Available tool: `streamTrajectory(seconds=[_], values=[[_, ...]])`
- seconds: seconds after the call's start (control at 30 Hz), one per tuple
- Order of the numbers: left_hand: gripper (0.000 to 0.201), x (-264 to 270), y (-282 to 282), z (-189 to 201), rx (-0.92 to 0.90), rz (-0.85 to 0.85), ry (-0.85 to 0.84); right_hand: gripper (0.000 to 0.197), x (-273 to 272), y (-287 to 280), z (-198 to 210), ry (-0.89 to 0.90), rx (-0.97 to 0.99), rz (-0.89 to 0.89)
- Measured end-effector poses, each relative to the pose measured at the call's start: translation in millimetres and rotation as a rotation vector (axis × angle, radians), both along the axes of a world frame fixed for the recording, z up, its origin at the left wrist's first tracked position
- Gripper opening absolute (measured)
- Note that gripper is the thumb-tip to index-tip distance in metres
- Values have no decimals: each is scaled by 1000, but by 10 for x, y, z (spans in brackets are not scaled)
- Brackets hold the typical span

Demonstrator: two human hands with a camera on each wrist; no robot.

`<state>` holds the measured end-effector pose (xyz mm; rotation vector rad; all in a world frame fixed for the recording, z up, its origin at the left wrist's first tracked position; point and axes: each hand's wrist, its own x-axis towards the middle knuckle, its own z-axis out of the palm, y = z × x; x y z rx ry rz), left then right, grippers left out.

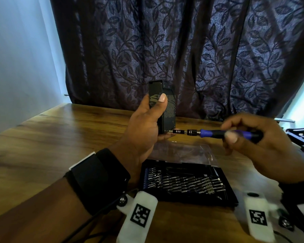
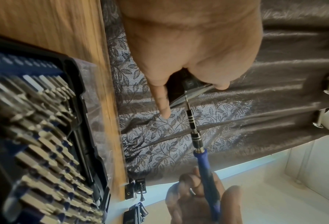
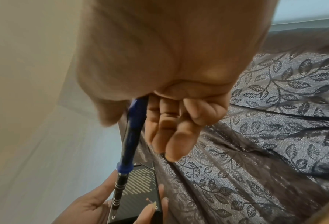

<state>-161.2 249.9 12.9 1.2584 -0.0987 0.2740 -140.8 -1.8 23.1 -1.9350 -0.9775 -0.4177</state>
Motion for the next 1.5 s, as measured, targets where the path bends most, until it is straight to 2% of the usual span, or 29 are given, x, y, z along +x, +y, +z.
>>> streamTrajectory(seconds=[0.13, 0.23, 0.3, 0.47, 0.57, 0.7, 0.77, 0.83, 1.0, 1.13, 1.27, 1.4, 1.5], values=[[37, 8, 3, -9, -5, 2, -1, 43, -21, -4, 13, -67, -50, -56], [33, 0, 1, -2, -6, -6, 3, 51, -20, 24, 18, -52, -79, -57], [32, -9, -9, -2, 1, -21, 2, 55, -14, 22, 12, -41, -31, -30], [34, -14, -20, -14, 37, -46, -8, 45, -18, -7, 9, -67, 20, -65], [29, -4, -3, -21, 48, -41, -9, 50, -14, -3, 14, -68, -56, -86], [45, 11, 3, -43, 50, -54, -29, 51, -17, -1, 8, -37, -44, -46], [40, 19, -5, -55, 54, -48, -27, 47, -14, -5, 13, -22, -5, -31], [29, 21, -10, -55, 57, -40, -12, 51, 3, -18, 10, -35, -13, -49], [36, 24, -21, -59, 69, -34, 1, 59, 20, -6, -6, -7, -38, -19], [38, 27, -21, -67, 75, -26, -2, 51, 44, -21, -27, -9, 14, -8], [19, 21, -17, -45, 56, -17, 14, 50, 46, -10, -31, -18, -34, -12], [26, 21, -23, -54, 45, -19, 7, 32, 90, -25, -75, 55, 61, 54], [29, 18, -31, -65, 40, -16, 20, 29, 115, -52, -87, 45, 54, 44]])
